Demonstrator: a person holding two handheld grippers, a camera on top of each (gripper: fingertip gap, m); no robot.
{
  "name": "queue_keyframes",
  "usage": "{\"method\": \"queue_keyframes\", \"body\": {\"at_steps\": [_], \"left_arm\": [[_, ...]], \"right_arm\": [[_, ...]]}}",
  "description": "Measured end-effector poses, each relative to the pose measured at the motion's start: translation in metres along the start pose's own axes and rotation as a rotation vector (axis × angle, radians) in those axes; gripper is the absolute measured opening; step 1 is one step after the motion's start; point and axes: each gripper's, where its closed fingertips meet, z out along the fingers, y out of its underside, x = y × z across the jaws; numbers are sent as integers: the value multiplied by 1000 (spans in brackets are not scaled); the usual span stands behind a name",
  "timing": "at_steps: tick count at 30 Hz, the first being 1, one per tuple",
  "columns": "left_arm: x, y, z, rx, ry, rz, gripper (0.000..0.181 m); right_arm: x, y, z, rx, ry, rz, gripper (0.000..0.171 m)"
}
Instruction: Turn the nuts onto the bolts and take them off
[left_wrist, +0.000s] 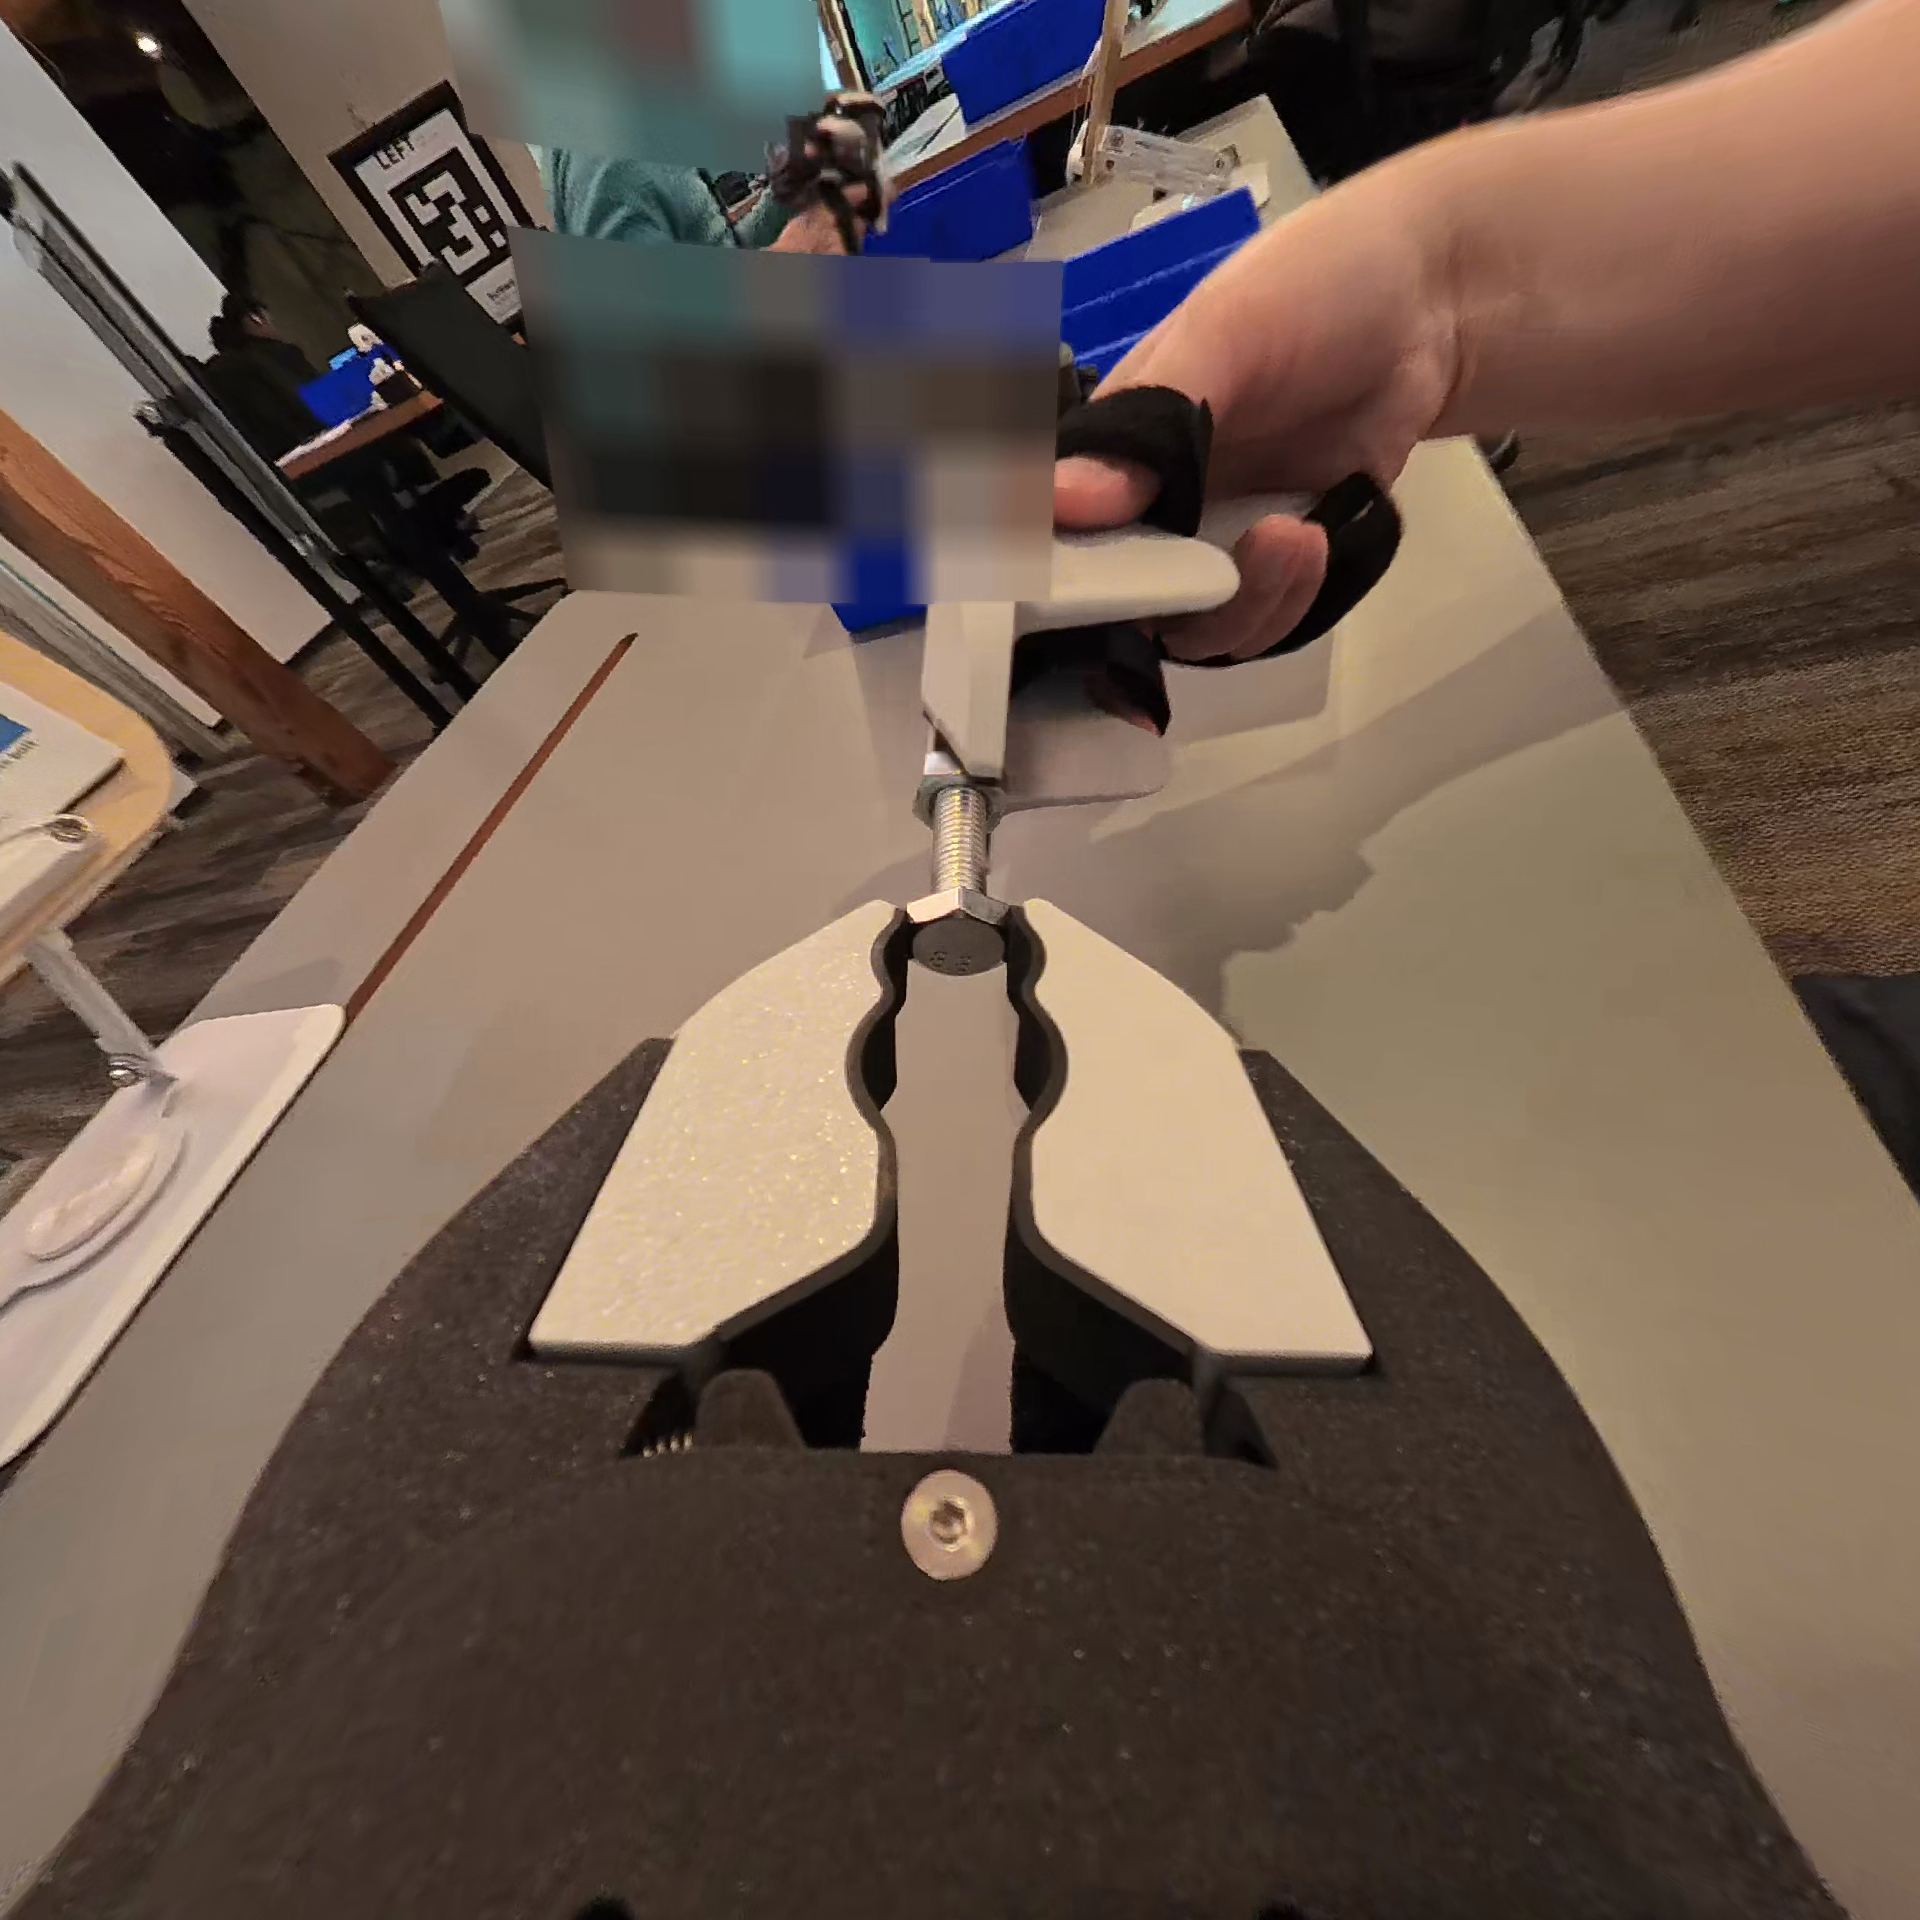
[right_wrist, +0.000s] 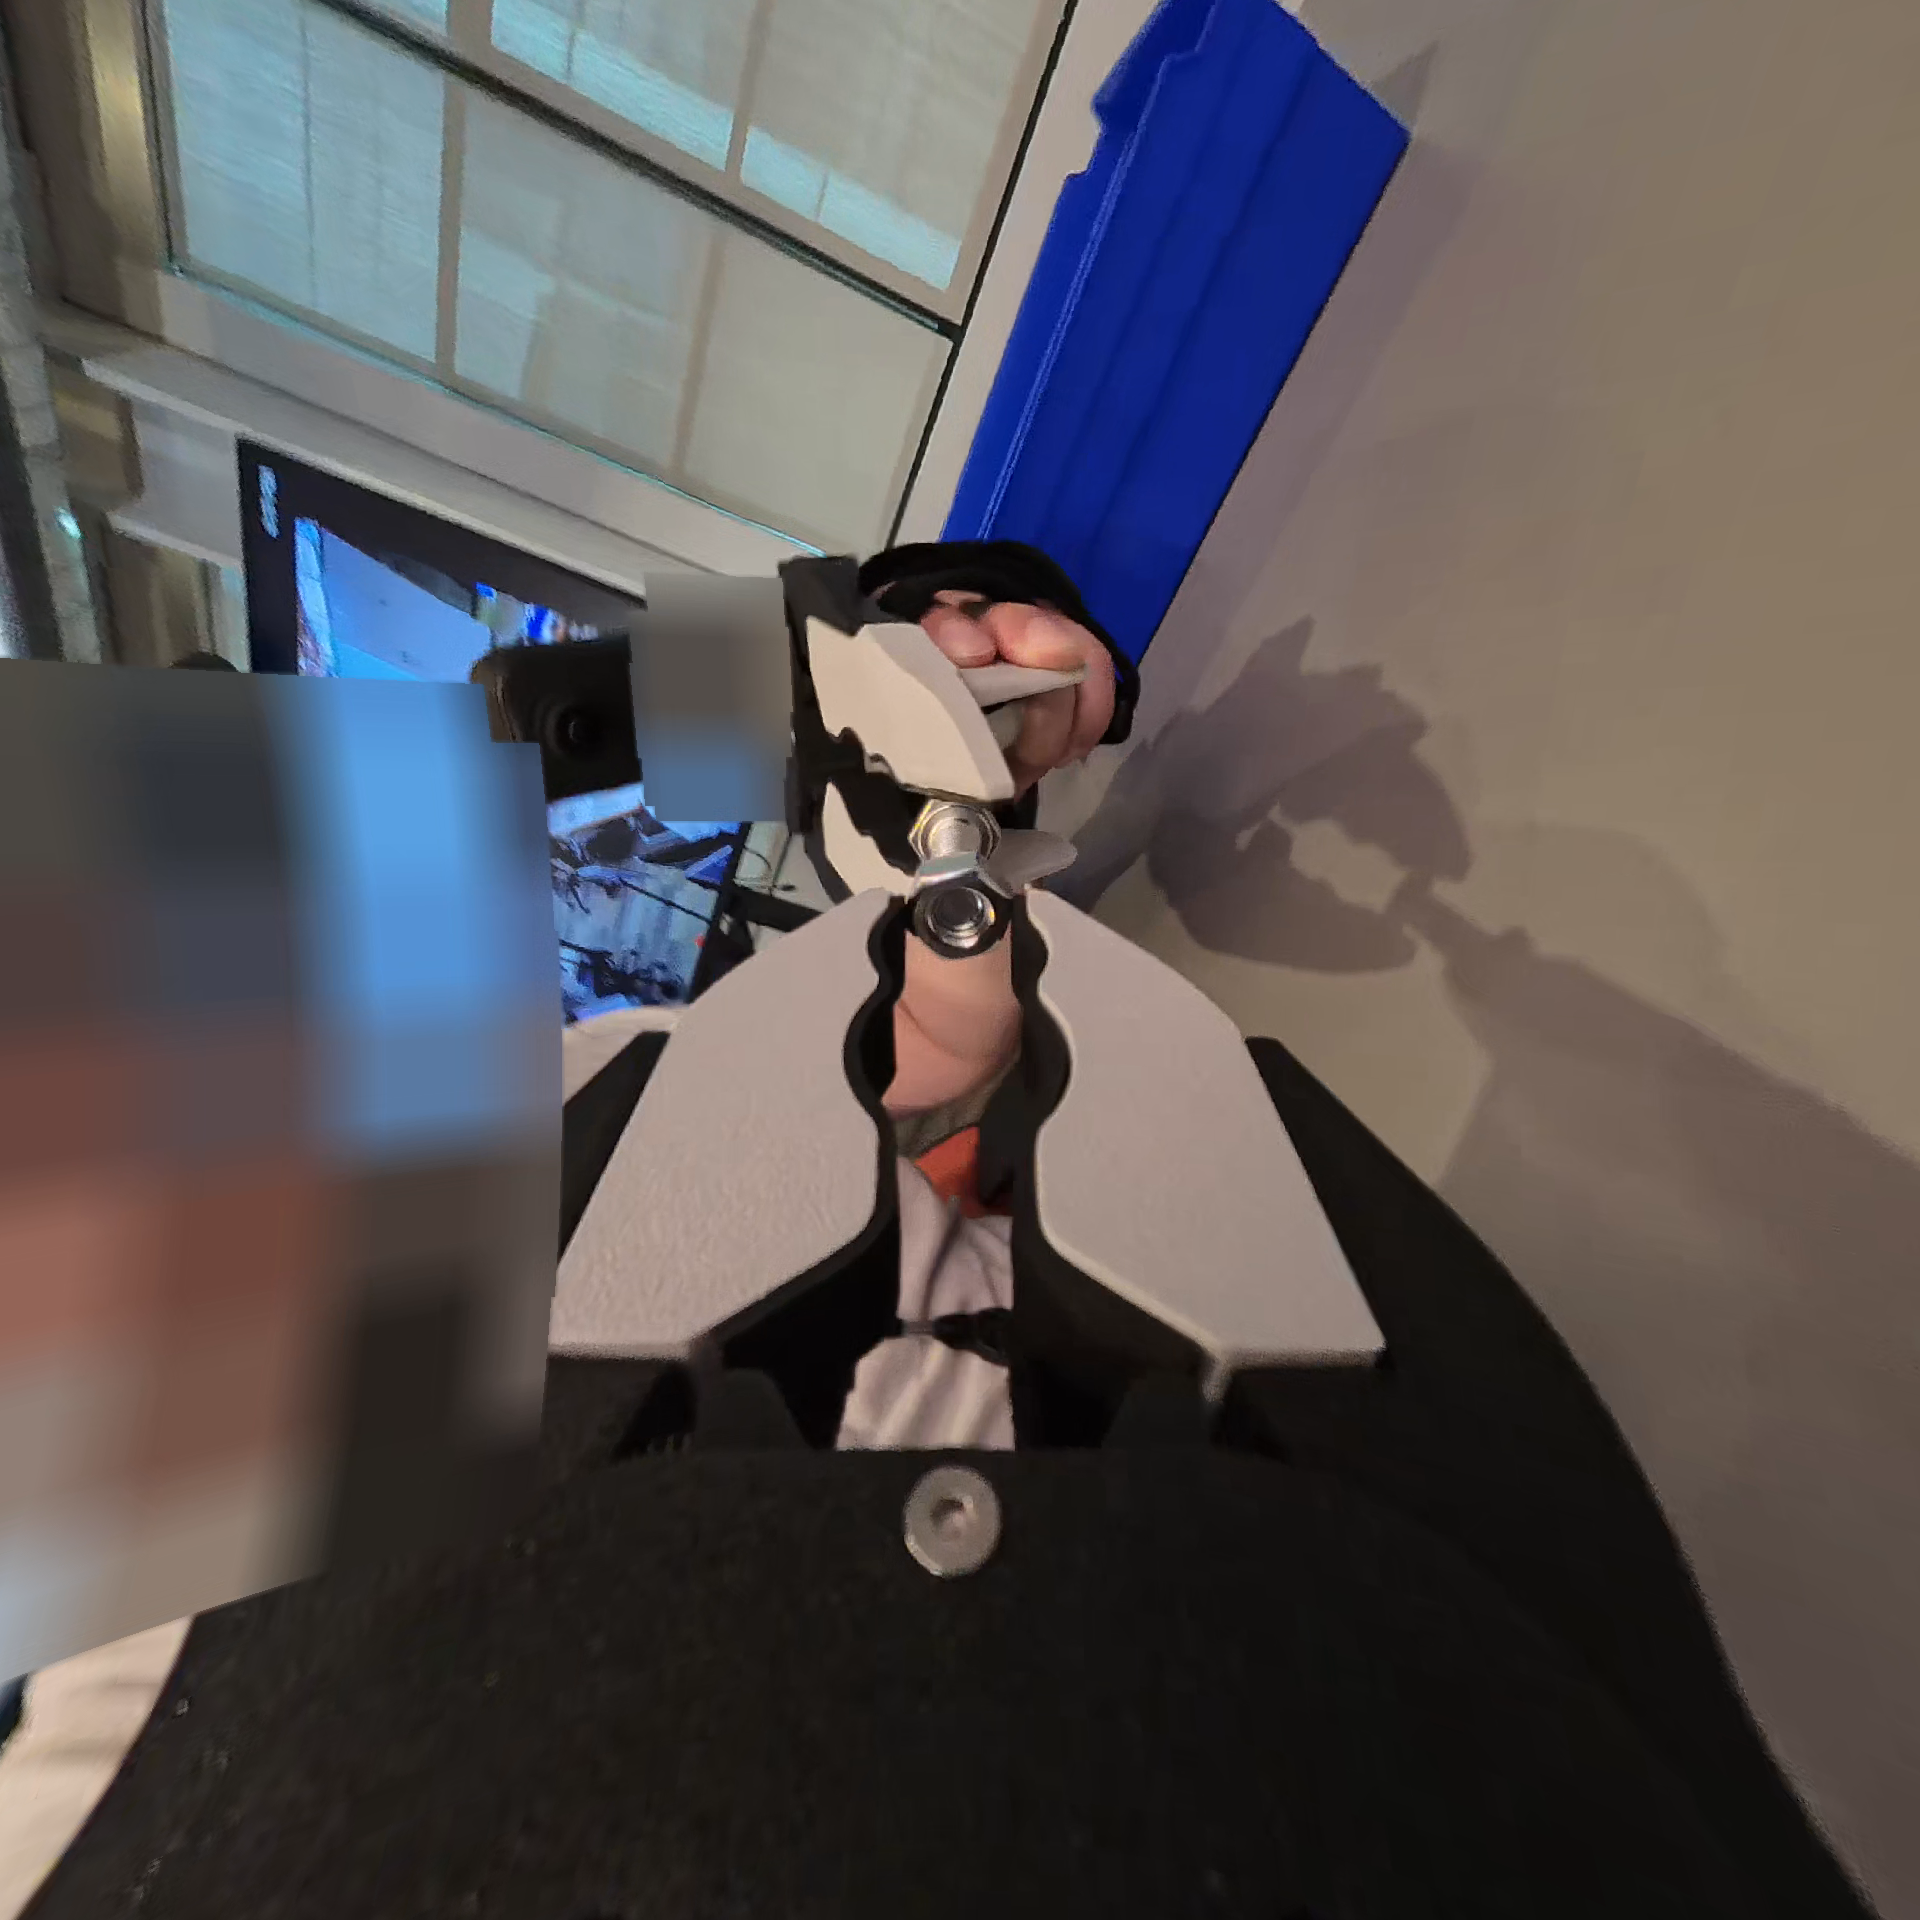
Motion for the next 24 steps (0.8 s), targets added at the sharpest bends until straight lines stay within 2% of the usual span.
{"method": "queue_keyframes", "body": {"at_steps": [3, 7, 10, 13, 14, 17, 19, 21, 24], "left_arm": [[7, -9, -4, 56, 89, -110, 18], [19, -17, -9, 96, 236, -256, 18], [17, -19, -11, 115, 236, -263, 18], [14, -22, -12, 134, 207, -234, 18], [12, -21, -12, 128, 188, -221, 18], [6, -19, -10, 121, 118, -163, 18], [2, -17, -9, 108, 67, -108, 18], [2, -16, -6, 94, 36, -59, 18], [1, -14, -4, 75, 6, -19, 18]], "right_arm": [[-7, 7, 0, -92, -3, -279, 18], [-10, 18, 1, -186, 88, -849, 18], [-12, 15, 1, -166, 158, -1044, 18], [-18, 10, 2, -100, 120, -912, 22], [-18, 5, 2, -65, 118, -815, 36], [-15, -8, -3, 32, 110, -510, 49], [-5, -11, -8, 59, 130, -273, 46], [-5, -13, -11, 99, 72, -80, 41], [-9, -8, -10, 68, 0, 31, 35]]}}
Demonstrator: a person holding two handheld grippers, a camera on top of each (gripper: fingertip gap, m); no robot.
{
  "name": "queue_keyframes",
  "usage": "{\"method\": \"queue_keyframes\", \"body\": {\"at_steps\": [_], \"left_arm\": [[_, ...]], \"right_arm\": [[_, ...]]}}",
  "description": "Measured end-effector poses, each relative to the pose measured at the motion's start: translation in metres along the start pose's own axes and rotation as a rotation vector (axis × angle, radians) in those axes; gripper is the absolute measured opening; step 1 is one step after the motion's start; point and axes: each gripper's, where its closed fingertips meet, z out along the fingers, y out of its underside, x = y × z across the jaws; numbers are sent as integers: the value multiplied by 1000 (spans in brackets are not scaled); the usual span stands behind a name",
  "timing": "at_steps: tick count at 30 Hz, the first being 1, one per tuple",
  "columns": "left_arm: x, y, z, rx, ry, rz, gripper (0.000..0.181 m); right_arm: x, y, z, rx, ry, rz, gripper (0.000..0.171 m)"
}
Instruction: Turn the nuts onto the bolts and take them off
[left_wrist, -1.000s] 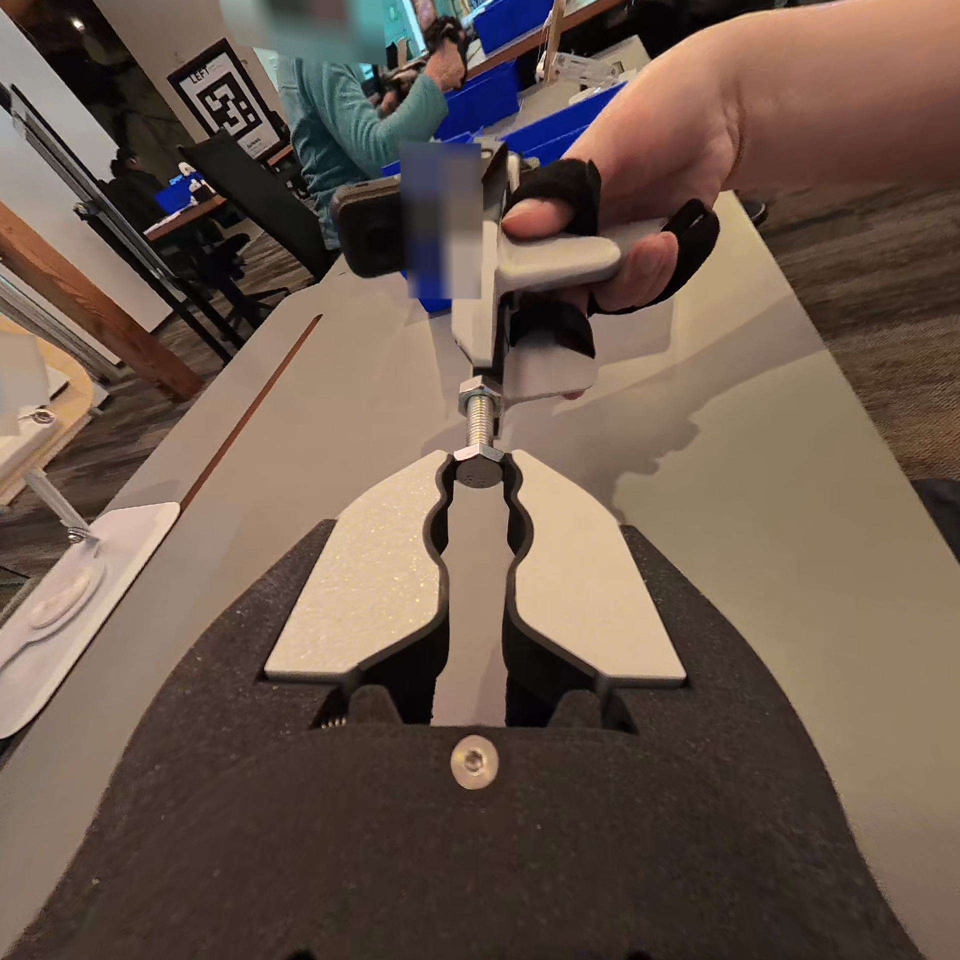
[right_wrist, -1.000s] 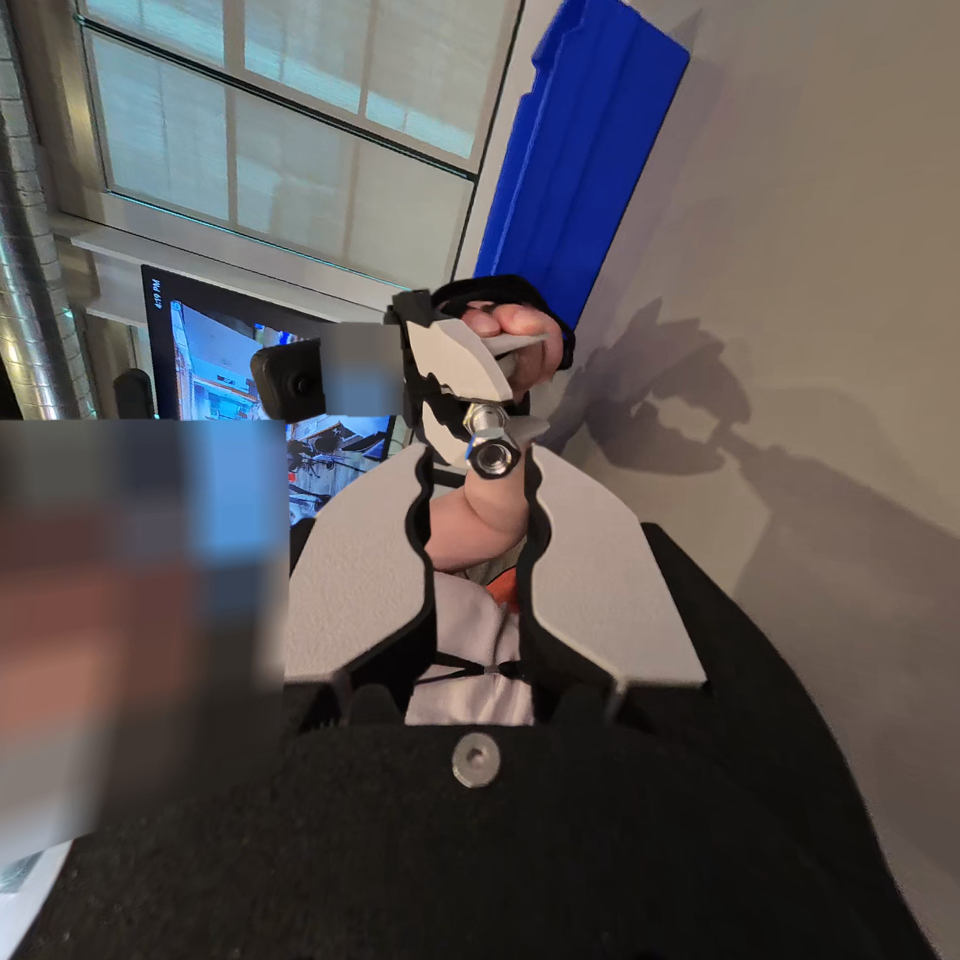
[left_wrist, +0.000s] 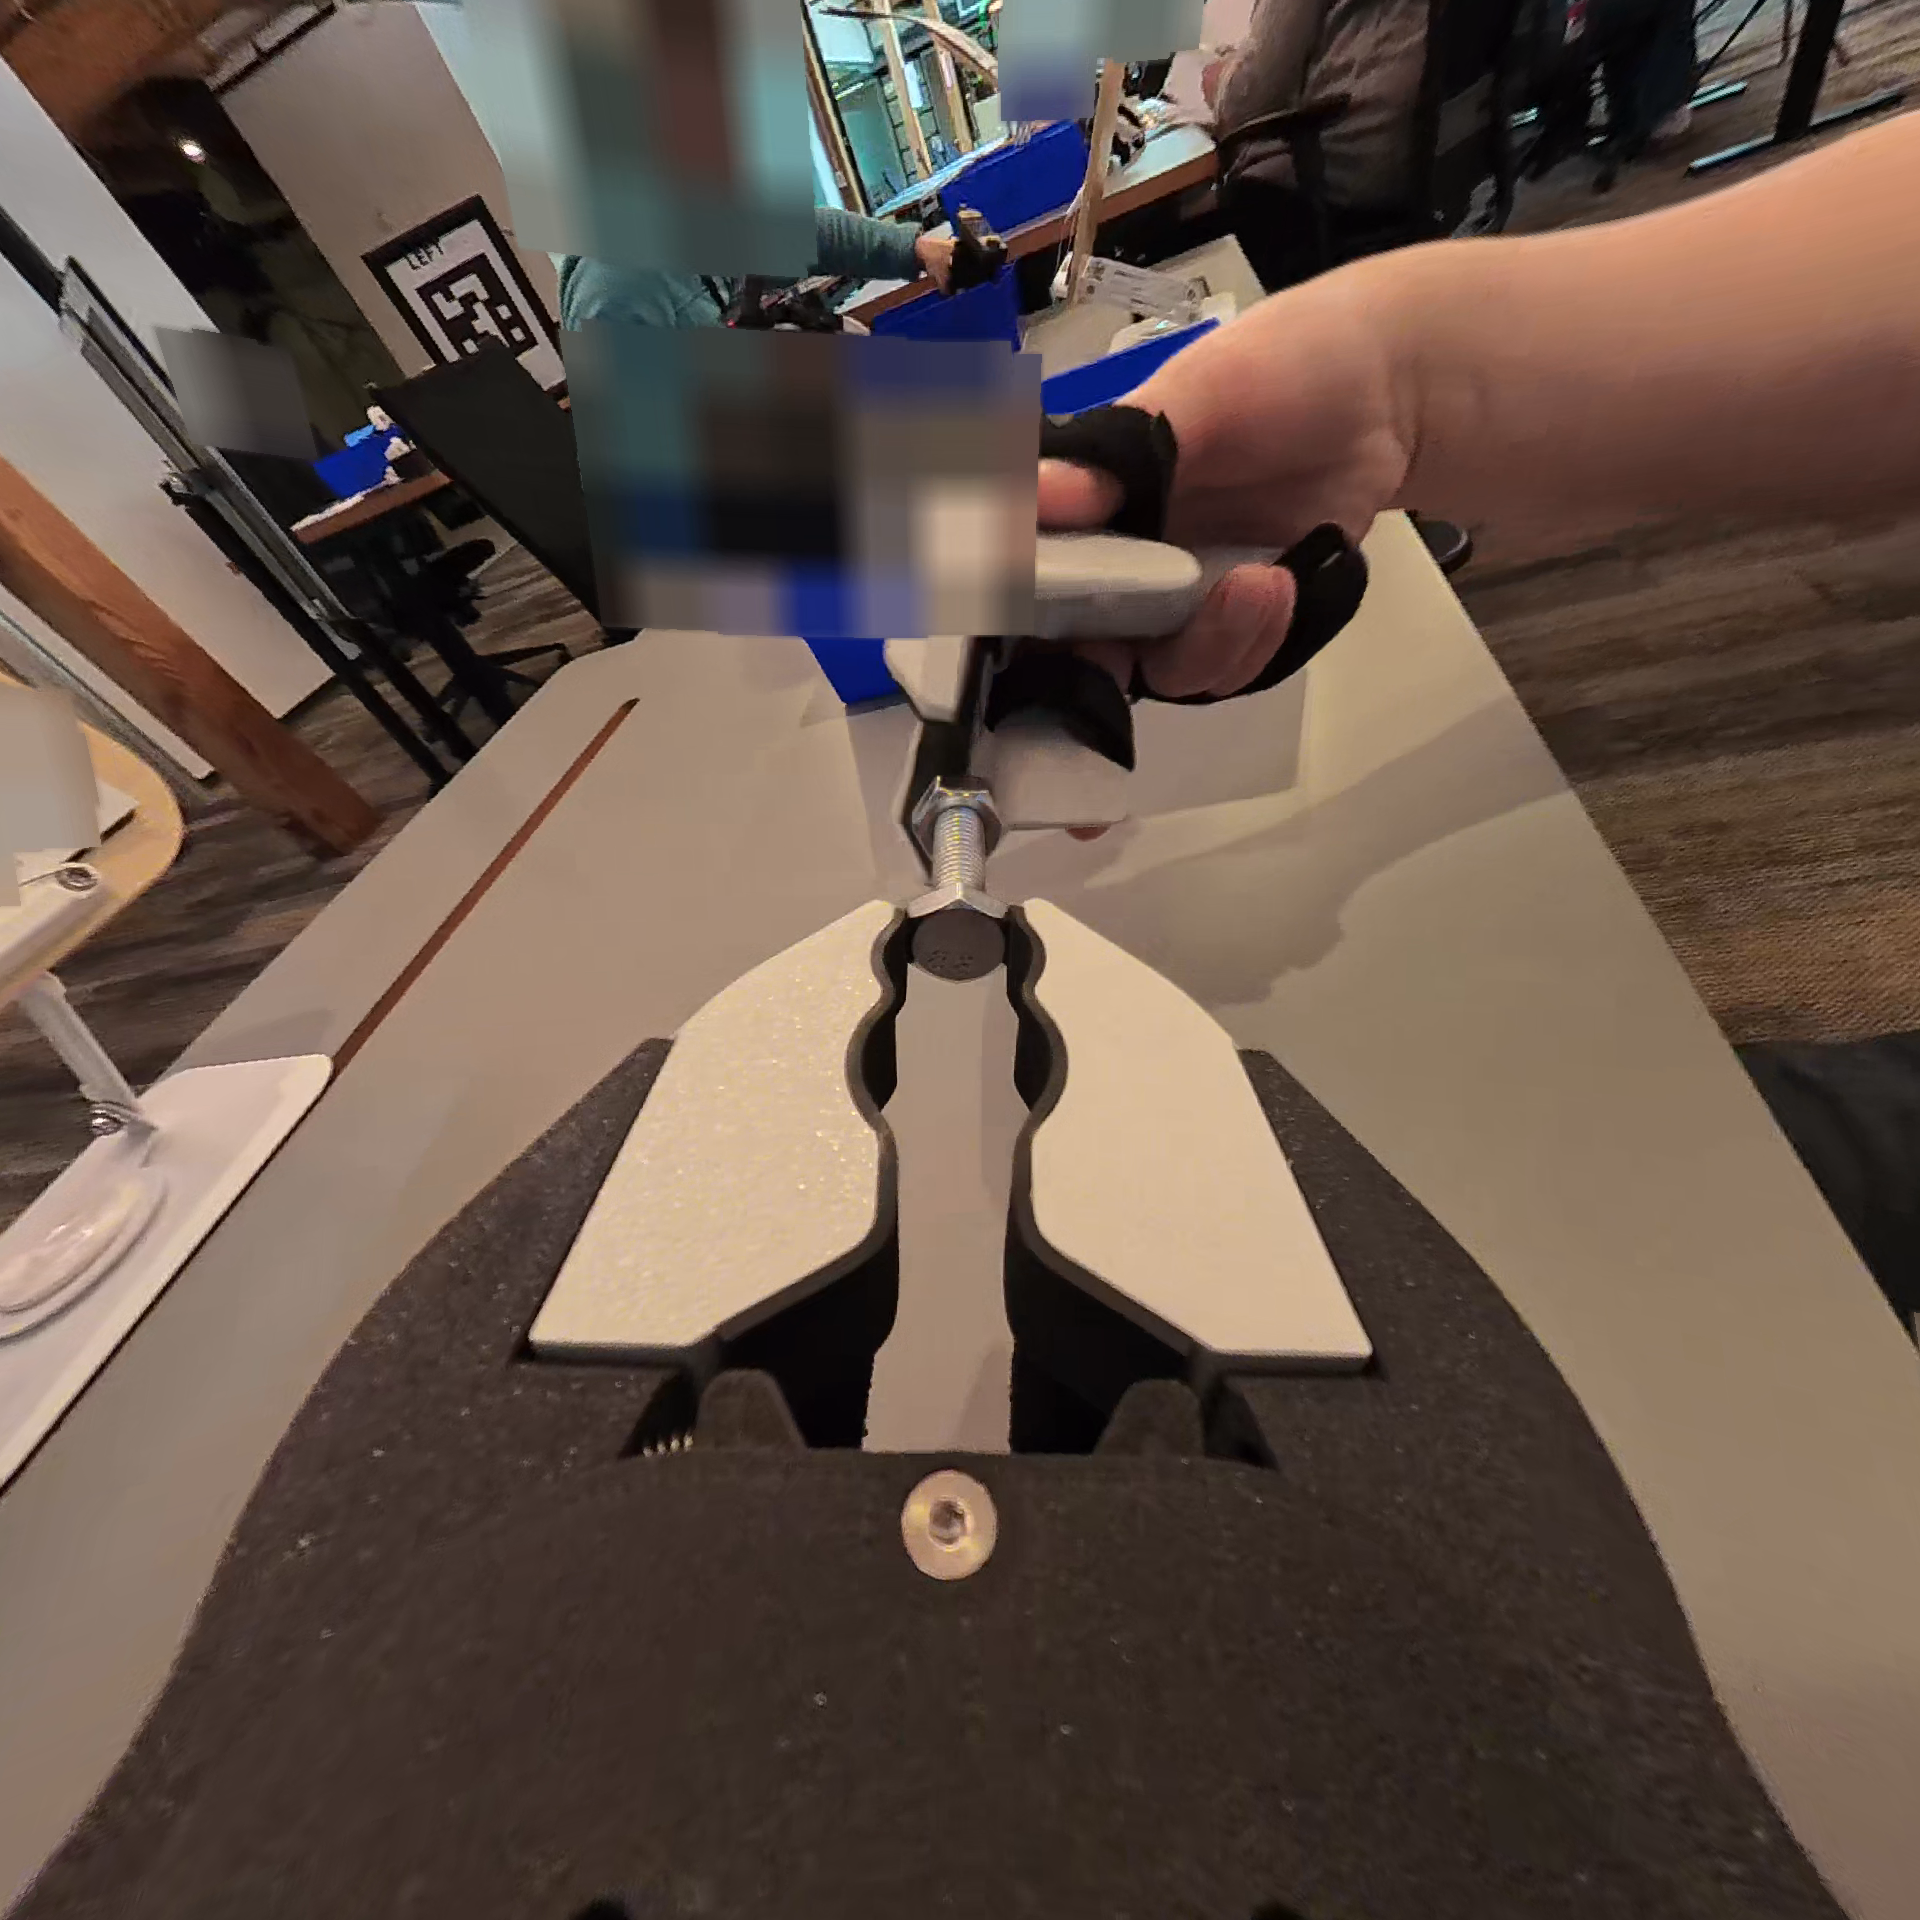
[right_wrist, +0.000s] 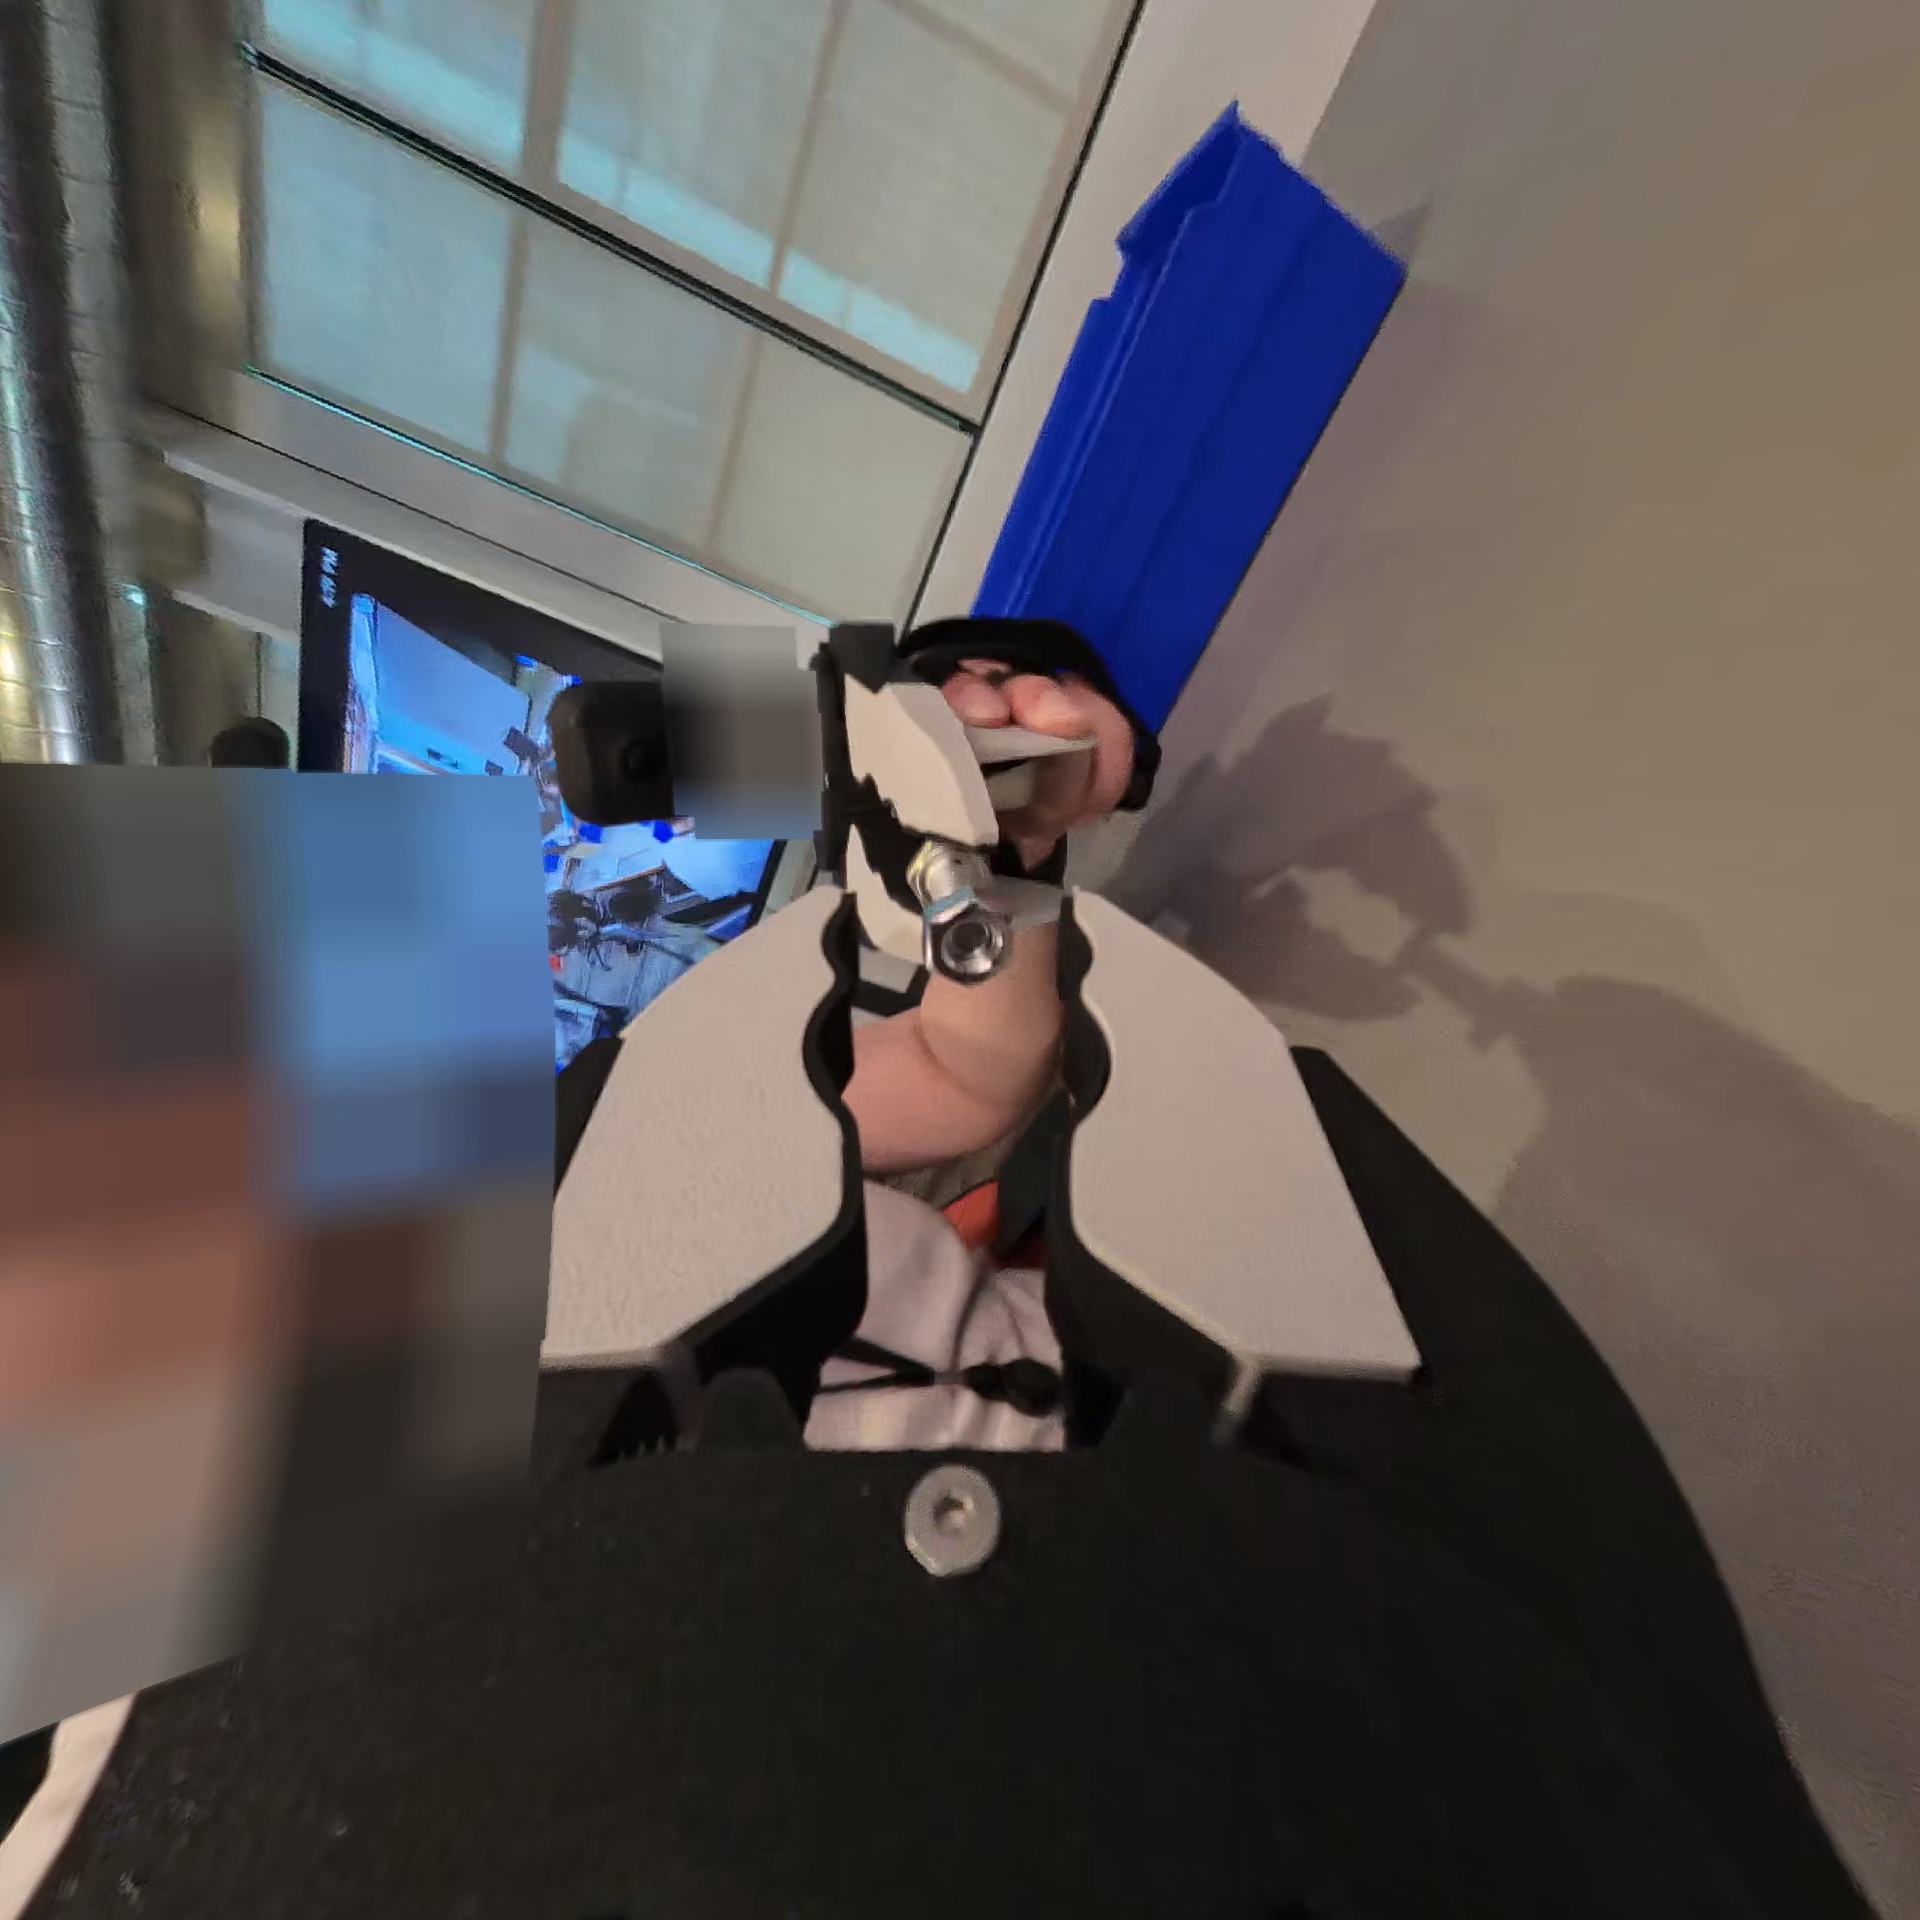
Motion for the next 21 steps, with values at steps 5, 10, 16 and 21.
{"method": "queue_keyframes", "body": {"at_steps": [5, 10, 16, 21], "left_arm": [[0, -3, -1, 18, 4, -8, 18], [2, -8, -3, 43, 20, -24, 18], [-2, -10, -5, 58, 2, -25, 18], [-2, -11, -5, 64, 11, -47, 18]], "right_arm": [[-6, 0, 5, 0, -21, -38, 31], [-10, 0, 4, -28, -29, -118, 15], [-17, 3, 8, -54, -46, -126, 31], [-14, 5, 9, -77, 2, -238, 17]]}}
